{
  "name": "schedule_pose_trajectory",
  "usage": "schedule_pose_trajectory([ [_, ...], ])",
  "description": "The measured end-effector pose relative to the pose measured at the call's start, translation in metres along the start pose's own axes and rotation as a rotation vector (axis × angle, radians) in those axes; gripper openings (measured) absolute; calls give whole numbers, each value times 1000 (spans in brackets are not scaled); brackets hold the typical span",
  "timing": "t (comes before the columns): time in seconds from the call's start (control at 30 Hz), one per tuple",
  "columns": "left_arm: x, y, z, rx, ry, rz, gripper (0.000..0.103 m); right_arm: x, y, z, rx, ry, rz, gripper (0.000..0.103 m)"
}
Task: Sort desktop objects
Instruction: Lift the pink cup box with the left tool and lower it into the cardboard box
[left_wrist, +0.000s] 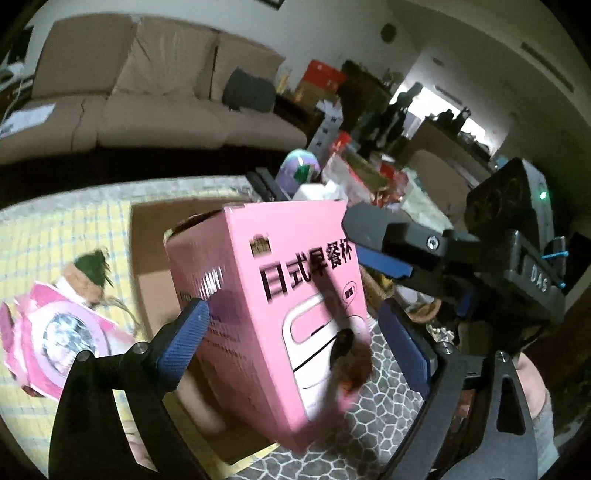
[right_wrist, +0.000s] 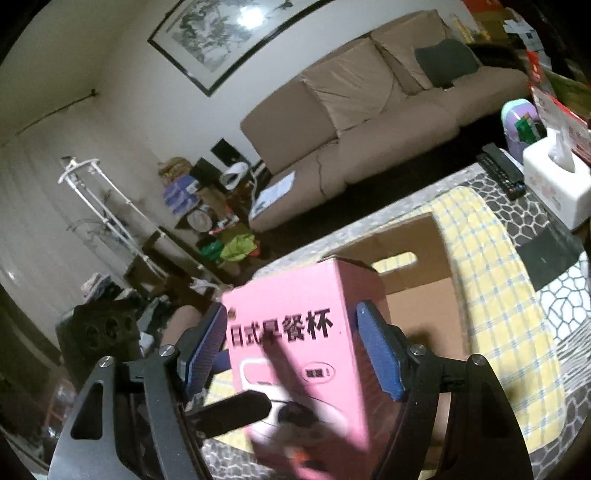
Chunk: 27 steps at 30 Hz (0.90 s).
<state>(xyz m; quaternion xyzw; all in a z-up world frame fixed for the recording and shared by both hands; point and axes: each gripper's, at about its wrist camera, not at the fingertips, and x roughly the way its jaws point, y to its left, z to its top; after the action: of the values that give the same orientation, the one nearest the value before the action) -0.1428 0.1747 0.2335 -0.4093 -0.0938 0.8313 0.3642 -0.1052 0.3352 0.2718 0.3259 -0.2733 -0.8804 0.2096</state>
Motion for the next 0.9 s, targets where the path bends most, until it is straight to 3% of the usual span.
schedule_pose_trajectory([
  [0.27, 53, 13, -14, -82, 100, 0, 92, 27, -43, -5, 37, 78, -91, 76],
  [0.57, 60, 11, -16, -92, 244, -48, 94, 16, -44, -13, 48, 152, -71, 79],
  [0.77, 99, 15, -9, -95, 334, 38, 97, 45, -60, -20, 11, 266, -215, 81],
  [0.9, 101, 10, -9, -45, 312, 86, 98, 42, -73, -25, 1, 205, -216, 80],
])
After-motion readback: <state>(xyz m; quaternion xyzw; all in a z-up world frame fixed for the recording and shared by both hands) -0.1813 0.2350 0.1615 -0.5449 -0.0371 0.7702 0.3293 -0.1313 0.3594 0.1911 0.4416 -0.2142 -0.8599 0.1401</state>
